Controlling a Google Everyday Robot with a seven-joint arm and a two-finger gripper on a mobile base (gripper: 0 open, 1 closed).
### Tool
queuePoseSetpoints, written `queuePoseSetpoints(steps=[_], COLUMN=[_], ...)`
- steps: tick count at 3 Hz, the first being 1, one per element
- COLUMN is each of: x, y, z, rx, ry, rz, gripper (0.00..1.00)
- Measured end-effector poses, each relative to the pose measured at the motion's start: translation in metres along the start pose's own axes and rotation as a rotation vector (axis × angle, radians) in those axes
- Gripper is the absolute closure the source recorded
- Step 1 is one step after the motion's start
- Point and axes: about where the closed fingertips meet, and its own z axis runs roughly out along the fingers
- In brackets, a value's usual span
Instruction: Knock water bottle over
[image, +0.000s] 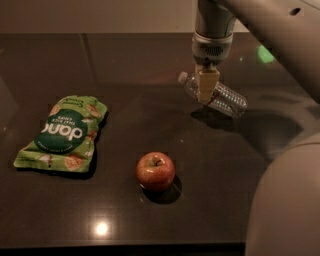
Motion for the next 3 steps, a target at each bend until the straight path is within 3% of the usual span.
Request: queuePoseSetpoints(steps=[2, 3], x=[-0.0025, -0.0018], y=[0.0077, 0.0090], z=[0.0156, 0.0177], rx=[-0.036, -0.045], ry=[0.023, 0.000], rz=[-0.030, -0.028], gripper=[0.35, 0.12])
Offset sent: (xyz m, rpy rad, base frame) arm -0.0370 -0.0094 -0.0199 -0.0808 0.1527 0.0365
